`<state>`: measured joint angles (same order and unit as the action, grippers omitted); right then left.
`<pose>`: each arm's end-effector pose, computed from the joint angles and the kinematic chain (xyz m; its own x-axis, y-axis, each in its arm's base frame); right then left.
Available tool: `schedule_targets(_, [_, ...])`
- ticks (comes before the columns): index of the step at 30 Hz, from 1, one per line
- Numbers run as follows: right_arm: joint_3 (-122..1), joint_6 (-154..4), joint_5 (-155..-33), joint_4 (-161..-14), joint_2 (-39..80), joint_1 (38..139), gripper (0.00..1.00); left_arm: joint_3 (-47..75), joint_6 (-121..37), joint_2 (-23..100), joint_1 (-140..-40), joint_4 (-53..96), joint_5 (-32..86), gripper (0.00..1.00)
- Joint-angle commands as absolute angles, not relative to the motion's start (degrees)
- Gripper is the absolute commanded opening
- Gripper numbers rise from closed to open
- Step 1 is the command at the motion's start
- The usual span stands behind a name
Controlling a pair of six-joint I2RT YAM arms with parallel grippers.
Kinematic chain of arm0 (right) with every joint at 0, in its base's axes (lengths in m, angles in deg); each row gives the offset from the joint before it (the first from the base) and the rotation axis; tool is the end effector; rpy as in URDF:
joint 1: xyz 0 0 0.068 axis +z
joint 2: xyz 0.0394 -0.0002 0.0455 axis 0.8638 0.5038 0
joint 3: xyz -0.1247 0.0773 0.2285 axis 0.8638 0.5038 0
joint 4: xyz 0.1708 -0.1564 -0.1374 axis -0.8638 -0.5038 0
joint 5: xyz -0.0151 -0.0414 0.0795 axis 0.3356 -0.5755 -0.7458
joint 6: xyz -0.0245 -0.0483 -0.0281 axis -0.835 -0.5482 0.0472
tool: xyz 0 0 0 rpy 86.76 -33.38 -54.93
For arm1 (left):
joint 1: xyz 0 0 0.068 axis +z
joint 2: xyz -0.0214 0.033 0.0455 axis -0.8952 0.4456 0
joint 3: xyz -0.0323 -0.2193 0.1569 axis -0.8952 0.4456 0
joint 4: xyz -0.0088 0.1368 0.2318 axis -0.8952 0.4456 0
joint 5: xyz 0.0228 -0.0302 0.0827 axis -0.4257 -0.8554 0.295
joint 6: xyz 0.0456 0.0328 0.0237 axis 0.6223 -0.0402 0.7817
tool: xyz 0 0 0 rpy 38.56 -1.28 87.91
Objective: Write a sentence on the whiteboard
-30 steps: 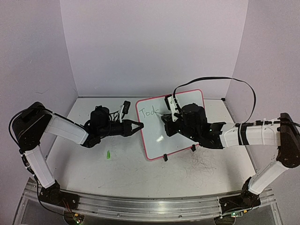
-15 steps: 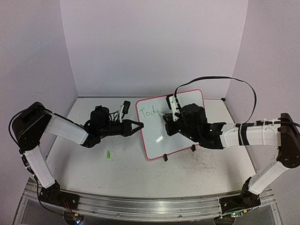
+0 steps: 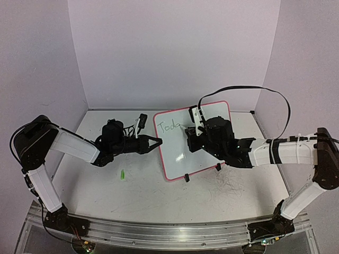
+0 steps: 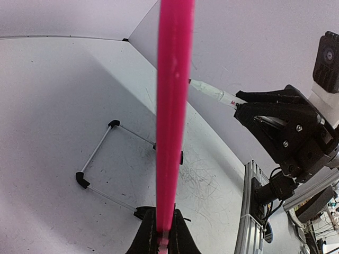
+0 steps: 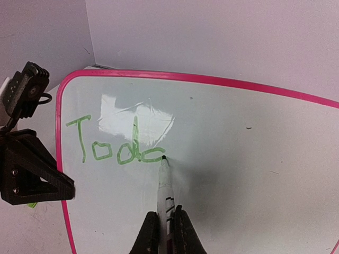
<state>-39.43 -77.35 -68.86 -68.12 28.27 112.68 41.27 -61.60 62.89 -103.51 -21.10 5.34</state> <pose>0.2344 0.2880 0.2533 -0.2026 -0.1473 -0.9681 -0.5782 0.8159 -0.0032 0.2700 -0.2558 0.1808 -0.6006 -0.0853 -0.7950 0.7256 0.3595 -0.5867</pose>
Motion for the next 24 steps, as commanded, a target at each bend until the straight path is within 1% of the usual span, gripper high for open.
schedule_targets(1, [-41.82,-77.39,-66.39,-67.45,28.82,111.66,0.0,39.87,-61.41,60.4,-103.41,-20.6,4.04,0.0])
schedule_targets(24, [-42.55,-78.35,-68.26,-66.65,30.23,111.69,0.0,39.77,-61.5,60.55,-103.41,-20.62,4.12,0.0])
